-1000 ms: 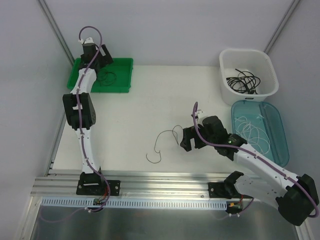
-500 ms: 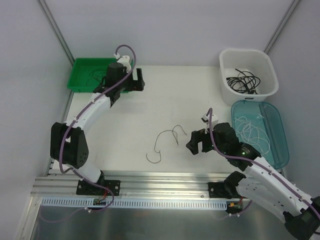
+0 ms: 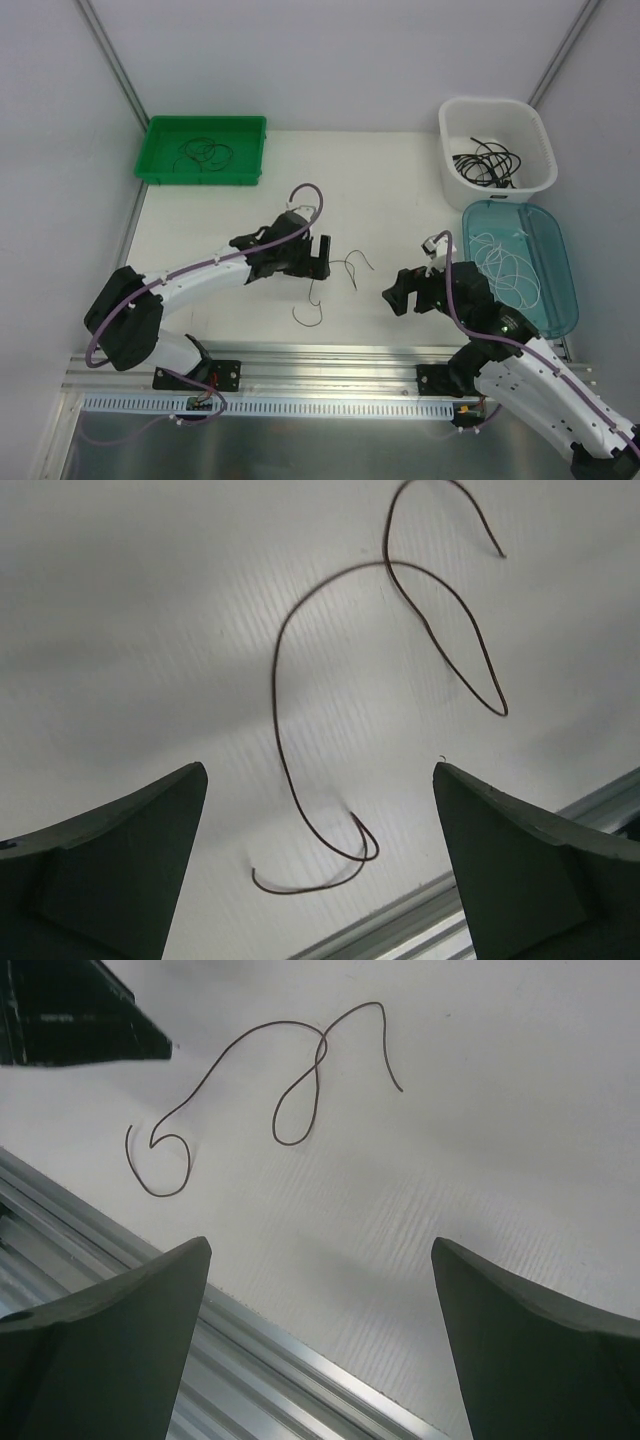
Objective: Untangle the cables
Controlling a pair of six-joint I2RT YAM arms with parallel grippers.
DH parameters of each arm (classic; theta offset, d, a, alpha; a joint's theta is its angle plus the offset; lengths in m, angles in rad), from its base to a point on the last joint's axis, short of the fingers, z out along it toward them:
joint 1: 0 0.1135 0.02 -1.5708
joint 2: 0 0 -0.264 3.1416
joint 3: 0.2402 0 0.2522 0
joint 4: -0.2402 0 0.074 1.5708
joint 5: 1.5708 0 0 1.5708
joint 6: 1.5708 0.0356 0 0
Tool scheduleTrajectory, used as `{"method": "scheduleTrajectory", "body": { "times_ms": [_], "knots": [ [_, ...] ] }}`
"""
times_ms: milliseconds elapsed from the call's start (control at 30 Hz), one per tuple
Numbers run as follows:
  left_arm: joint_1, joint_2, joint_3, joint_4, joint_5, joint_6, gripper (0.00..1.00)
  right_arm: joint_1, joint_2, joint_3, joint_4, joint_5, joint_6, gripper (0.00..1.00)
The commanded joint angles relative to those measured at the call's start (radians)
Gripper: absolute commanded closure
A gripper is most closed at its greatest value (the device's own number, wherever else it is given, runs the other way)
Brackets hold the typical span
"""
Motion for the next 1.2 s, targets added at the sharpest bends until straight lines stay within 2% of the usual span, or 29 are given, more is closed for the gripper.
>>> {"method": "scheduleTrajectory", "body": {
  "times_ms": [0, 200, 367, 467, 600, 733, 833, 867, 933, 967, 1033, 1167],
  "knots": [
    [-0.099, -0.017, -0.037, -0.013, -0.122, -0.194, 0.03, 0.003, -0.011, 0.001, 0.016, 0.029, 0.02, 0.03],
    [-0.211, 0.074, -0.028, -0.022, -0.224, -0.323, 0.07, 0.003, -0.025, 0.006, 0.008, 0.027, 0.025, 0.03],
    [-0.236, 0.152, -0.006, -0.034, -0.239, -0.357, 0.09, 0.005, -0.031, 0.006, -0.003, 0.024, 0.031, 0.03],
    [-0.256, 0.216, 0.008, -0.04, -0.259, -0.366, 0.14, 0.003, -0.032, 0.006, -0.006, 0.026, 0.029, 0.03],
    [-0.27, 0.249, 0.026, -0.042, -0.261, -0.376, 0.29, 0.003, -0.029, 0.007, -0.01, 0.029, 0.026, 0.03],
    [-0.288, 0.254, 0.031, -0.043, -0.259, -0.38, 0.61, 0.003, -0.02, 0.006, -0.004, 0.024, 0.026, 0.03],
    [-0.299, 0.249, 0.02, -0.048, -0.256, -0.389, 0.72, 0.003, -0.016, 0.006, 0.0, 0.026, 0.026, 0.03],
    [-0.302, 0.243, 0.012, -0.05, -0.259, -0.392, 0.81, 0.003, -0.014, 0.004, -0.003, 0.026, 0.026, 0.03],
    [-0.304, 0.238, 0.006, -0.05, -0.261, -0.394, 0.88, 0.003, -0.012, 0.003, 0.0, 0.026, 0.025, 0.03],
    [-0.304, 0.232, 0.003, -0.051, -0.264, -0.394, 0.94, 0.003, -0.011, 0.001, 0.004, 0.026, 0.026, 0.03],
    [-0.304, 0.229, 0.005, -0.05, -0.268, -0.389, 1.0, 0.003, -0.006, -0.002, 0.005, 0.026, 0.028, 0.03],
    [-0.304, 0.208, 0.02, -0.051, -0.285, -0.354, 1.0, 0.005, -0.009, -0.004, 0.002, 0.027, 0.026, 0.03]
  ]
}}
